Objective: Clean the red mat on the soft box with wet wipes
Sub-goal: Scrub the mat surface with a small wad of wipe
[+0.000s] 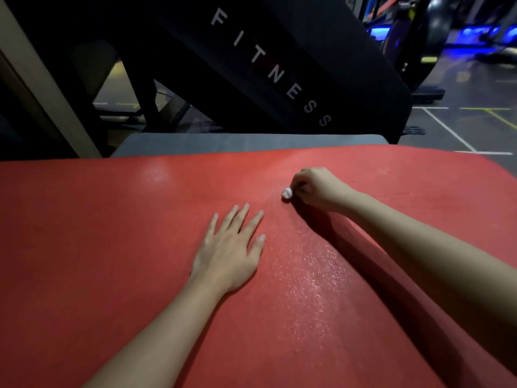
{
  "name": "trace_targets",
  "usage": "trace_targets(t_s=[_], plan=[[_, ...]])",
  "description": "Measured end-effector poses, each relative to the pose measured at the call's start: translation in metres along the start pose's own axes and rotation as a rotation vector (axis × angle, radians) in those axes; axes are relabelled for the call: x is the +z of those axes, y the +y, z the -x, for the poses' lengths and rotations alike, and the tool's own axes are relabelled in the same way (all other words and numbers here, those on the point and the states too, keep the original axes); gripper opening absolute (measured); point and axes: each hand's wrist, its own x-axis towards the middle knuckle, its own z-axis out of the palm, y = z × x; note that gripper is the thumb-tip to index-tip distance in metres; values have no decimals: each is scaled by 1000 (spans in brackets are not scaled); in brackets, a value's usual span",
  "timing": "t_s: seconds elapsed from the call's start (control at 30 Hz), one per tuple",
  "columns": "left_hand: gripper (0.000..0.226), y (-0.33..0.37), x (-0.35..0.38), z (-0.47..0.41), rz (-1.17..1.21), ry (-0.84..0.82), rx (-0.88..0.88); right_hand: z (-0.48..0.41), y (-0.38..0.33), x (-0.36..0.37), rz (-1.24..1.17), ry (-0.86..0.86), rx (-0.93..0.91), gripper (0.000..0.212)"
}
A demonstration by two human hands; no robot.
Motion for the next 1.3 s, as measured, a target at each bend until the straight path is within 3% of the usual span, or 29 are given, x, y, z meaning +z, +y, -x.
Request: trace_targets(t_s=[0.17,0.33,0.5,0.63,0.73,0.87,0.93,1.13,1.2,1.3], plan=[[71,-1,-1,1,27,16,5,-43,10,18,-16,159,137,18],[69,0,1,0,10,24,-1,-24,5,16,43,95,43,19],[70,0,0,-1,27,12,-7,-55,12,21,35,136,71,16],[72,0,-3,0,23,3,2,-86,11,28,-19,240,194,36],[70,0,-1,1,28,19,-1,-85,9,26,-17,212,190,35],[66,-1,2,-1,27,26,-5,-60,21,29,28,171,9,21],[66,0,2,-1,25,29,-4,-62,28,28,1,191,-23,25],[68,0,0,-3,21,22,-14,-129,61,18,48,236,255,38],[68,-1,0,-2,32,20,-11,-132,64,18,21,210,258,39],[67,-1,0,-3,21,20,-12,-110,62,11,-31,164,160,22]])
